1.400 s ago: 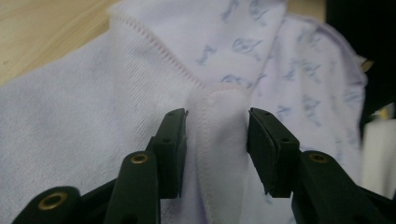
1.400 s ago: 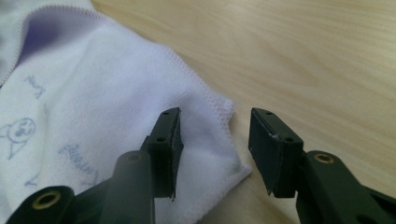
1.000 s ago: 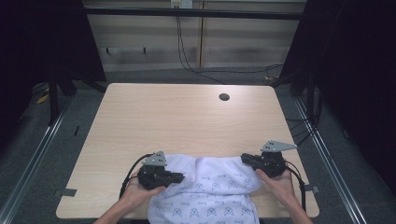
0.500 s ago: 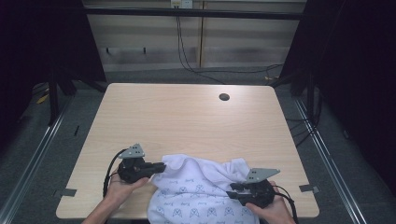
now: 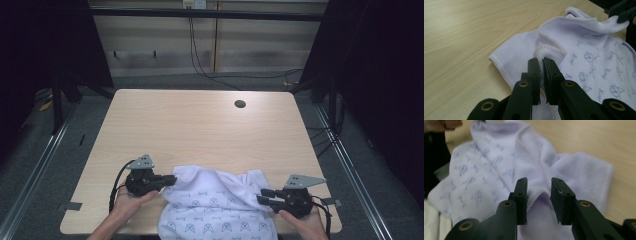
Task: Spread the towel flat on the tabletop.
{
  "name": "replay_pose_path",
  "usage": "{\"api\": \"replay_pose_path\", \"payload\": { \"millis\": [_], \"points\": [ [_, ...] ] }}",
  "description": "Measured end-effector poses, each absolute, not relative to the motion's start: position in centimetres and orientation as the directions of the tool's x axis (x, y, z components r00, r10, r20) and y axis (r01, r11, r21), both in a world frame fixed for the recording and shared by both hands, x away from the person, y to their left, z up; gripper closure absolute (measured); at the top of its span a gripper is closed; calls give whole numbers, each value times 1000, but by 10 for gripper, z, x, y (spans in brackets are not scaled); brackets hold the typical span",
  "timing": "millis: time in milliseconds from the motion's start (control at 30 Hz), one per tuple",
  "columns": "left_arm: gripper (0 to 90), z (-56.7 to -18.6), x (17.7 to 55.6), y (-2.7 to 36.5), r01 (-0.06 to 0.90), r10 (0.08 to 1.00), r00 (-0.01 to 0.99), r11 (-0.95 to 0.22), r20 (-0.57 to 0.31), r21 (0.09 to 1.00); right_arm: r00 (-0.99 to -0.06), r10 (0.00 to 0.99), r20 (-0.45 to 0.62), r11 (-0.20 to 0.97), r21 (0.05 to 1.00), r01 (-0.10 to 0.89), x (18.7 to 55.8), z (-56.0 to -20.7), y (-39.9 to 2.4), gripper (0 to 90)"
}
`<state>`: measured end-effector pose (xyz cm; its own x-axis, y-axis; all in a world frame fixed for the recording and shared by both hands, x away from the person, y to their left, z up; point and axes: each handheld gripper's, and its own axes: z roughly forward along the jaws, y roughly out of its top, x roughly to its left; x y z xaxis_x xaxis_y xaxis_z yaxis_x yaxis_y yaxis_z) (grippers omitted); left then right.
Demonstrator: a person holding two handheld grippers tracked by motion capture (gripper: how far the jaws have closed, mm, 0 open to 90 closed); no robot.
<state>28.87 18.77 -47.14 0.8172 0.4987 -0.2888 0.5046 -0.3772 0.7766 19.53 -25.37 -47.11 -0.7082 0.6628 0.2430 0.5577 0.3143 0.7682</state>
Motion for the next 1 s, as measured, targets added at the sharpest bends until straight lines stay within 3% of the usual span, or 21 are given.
{"api": "replay_pose_path", "payload": {
  "millis": [133, 333, 433, 600, 733, 933, 1000],
  "points": [
    [843, -471, 288, 191, 505, 495, 818, -373, -293, 779, -719, 657, 228, 392, 711, 584, 186, -482, -243, 578],
    [841, -471, 289, 192, 505, 499, 817, -374, -291, 778, -696, 689, 201, 374, 724, 580, 191, -483, -239, 465],
    [841, -470, 288, 192, 506, 496, 817, -371, -294, 779, -691, 679, 248, 320, 747, 582, 195, -477, -243, 440],
    [838, -471, 290, 193, 509, 498, 815, -370, -296, 777, -677, 682, 277, 226, 800, 555, 194, -461, -257, 565],
    [836, -470, 288, 191, 503, 495, 818, -369, -293, 781, -665, 698, 267, 291, 742, 604, 203, -477, -251, 584],
    [836, -471, 290, 193, 512, 501, 812, -368, -298, 776, -678, 699, 225, 376, 691, 617, 208, -490, -238, 510],
    [839, -471, 290, 194, 513, 504, 811, -369, -297, 775, -696, 694, 182, 412, 692, 592, 205, -490, -234, 603]
  ]
}}
